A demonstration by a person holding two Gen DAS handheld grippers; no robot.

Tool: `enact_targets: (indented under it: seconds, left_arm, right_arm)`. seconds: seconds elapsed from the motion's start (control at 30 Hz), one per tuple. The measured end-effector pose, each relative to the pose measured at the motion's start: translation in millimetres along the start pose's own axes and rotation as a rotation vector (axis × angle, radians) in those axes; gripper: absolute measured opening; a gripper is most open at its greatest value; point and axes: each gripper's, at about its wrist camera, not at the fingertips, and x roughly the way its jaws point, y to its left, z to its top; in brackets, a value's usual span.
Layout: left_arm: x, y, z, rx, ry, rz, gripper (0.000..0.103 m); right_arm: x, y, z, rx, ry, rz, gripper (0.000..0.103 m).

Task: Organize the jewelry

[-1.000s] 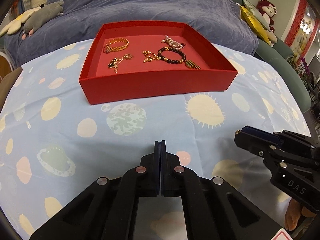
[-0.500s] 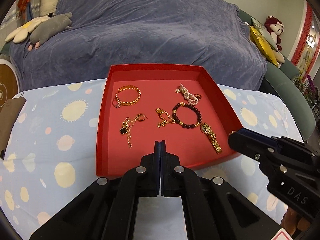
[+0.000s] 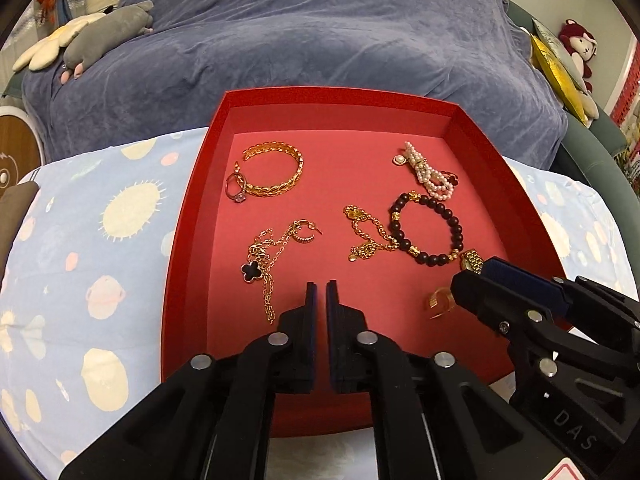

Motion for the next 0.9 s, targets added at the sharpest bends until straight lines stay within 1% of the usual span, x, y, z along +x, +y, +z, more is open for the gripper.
enact_targets:
  seconds: [0.07,0.13,0.2,0.23,0.27,0.33,0.43,0.67,0.73,0.83,0.9]
  left_arm:
    - [-1,1,1,-0.006,-0.008,0.017,0.015]
    - [-2,2,2,-0.016,-0.014,0.043,0.029]
    - [-5,3,3,-0.024,-0.013,0.042,0.033]
    - [-7,4,4,-0.025,-0.013,0.05,0.037]
    - [-10,3,4,-0.021,-0.019,0.061,0.038]
    - [-16,1,4,-0.011,-0.034,0.075,0.044]
    - [-23,-1,3,-0.006,-0.042,0.082,0.047]
    - [-48,-10,-6,0.021,-0.064,0.097,0.053]
    - [-56,-11,-10,0.022,-0.07,0.093,0.057]
    - [-68,-15,-18,0.033,-0.085,0.097,0.058]
    - [-74,-19,-22,0.039,-0.094,0.105,0.058]
  right_arm:
    - [-2,2,0,-0.008,-0.02,-0.036,0.041]
    - [-5,2,1,-0.012,-0.029,-0.054,0.041]
    - [-8,0,2,-0.002,-0.028,-0.05,0.041]
    - [-10,-1,3,0.0,-0.03,-0.055,0.043]
    - [-13,-2,3,0.002,-0.034,-0.062,0.044]
    - [-19,-5,3,0.008,-0.039,-0.069,0.052]
    - [-30,-8,2,0.017,-0.055,-0.076,0.061]
    - [-60,-8,-8,0.031,-0.077,-0.09,0.069]
    - [-71,-9,-13,0.037,-0.086,-0.088,0.073]
    - [-83,-8,-21,0.033,-0.102,-0.094,0.076]
    - [-89,-7,-24,0.028,-0.109,-0.098,0.077]
